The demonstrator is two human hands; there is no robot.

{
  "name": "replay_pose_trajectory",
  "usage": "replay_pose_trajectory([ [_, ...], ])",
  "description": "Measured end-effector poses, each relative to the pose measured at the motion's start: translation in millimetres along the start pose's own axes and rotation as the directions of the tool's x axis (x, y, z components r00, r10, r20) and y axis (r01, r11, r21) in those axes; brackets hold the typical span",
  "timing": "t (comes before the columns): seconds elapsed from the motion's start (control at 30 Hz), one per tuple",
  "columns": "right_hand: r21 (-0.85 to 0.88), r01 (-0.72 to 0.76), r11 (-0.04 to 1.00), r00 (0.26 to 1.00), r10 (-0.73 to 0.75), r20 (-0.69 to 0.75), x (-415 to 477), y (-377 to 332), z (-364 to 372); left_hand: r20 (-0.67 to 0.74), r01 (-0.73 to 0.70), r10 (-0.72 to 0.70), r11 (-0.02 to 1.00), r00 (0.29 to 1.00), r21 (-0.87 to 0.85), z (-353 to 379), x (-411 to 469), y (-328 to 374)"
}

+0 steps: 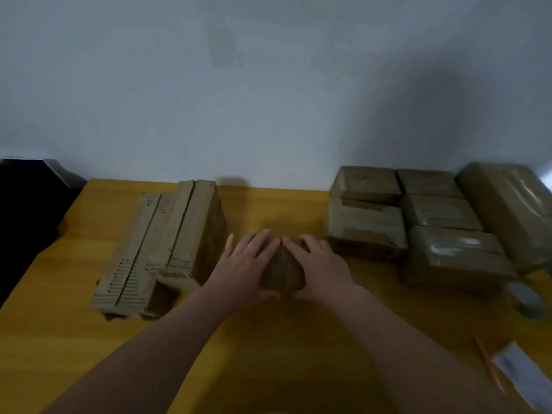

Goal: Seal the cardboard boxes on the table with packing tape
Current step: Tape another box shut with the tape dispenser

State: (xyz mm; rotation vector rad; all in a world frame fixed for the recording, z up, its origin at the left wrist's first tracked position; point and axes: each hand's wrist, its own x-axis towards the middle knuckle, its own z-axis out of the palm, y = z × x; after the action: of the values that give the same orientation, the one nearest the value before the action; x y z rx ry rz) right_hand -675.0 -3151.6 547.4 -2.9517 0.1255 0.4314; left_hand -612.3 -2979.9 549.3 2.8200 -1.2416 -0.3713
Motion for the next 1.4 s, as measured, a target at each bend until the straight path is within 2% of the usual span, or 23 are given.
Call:
replay_pose_trajectory([
  [0.13,0.018,0.044,0.999,0.999,-0.044,0.029,-57.0,8.6,15.0,0.069,0.017,-0.013,0.998,0.998,-0.054,22.1,-25.6,31.7],
  [0.3,0.195,-0.014,0.981,0.993,-0.008,0.115,-121.1,25.1,24.8,0.006,0.025,-0.024,0.995,1.000,-0.097,43.5,-57.9,72.9],
  [0.43,0.298,-0.167,0.940,0.986,0.162,0.042,-169.8,46.1,33.1,-0.033,0.087,-0.091,0.990,0.995,-0.109,57.3,-80.5,99.4],
  [0.6,0.238,-0.434,0.869,0.886,0.459,-0.058,-213.2,72.6,55.3,-0.035,0.100,-0.104,0.989,0.994,-0.110,67.9,-102.3,126.2],
  [0.73,0.172,-0.547,0.819,0.833,0.552,0.023,-226.5,86.1,75.3,-0.029,0.087,-0.090,0.992,0.996,-0.094,71.3,-116.6,145.0],
  [0.83,0.132,-0.570,0.811,0.821,0.567,0.065,-230.9,93.5,87.5,0.007,0.088,-0.087,0.993,0.996,-0.082,69.5,-126.8,156.1],
  [1.03,0.293,-0.487,0.822,0.857,0.515,-0.020,-233.4,105.0,96.4,0.060,0.094,-0.093,0.995,0.994,-0.023,68.8,-137.8,164.2],
  [1.13,0.442,-0.442,0.781,0.836,0.537,-0.112,-232.5,105.8,88.9,0.078,0.107,-0.101,0.991,0.992,-0.075,72.8,-140.2,163.6],
  [1.23,0.594,-0.323,0.737,0.806,0.543,-0.235,-230.4,103.7,73.0,0.024,0.093,-0.090,0.972,0.996,-0.215,77.4,-143.2,162.2],
  [1.33,0.730,-0.160,0.665,0.774,0.543,-0.325,-228.2,98.0,49.9,-0.081,0.096,-0.146,0.893,0.986,-0.440,82.7,-144.0,160.5],
  [1.4,0.807,-0.038,0.589,0.785,0.518,-0.341,-231.1,91.0,32.3,-0.121,0.089,-0.182,0.836,0.976,-0.542,83.7,-141.8,161.4],
])
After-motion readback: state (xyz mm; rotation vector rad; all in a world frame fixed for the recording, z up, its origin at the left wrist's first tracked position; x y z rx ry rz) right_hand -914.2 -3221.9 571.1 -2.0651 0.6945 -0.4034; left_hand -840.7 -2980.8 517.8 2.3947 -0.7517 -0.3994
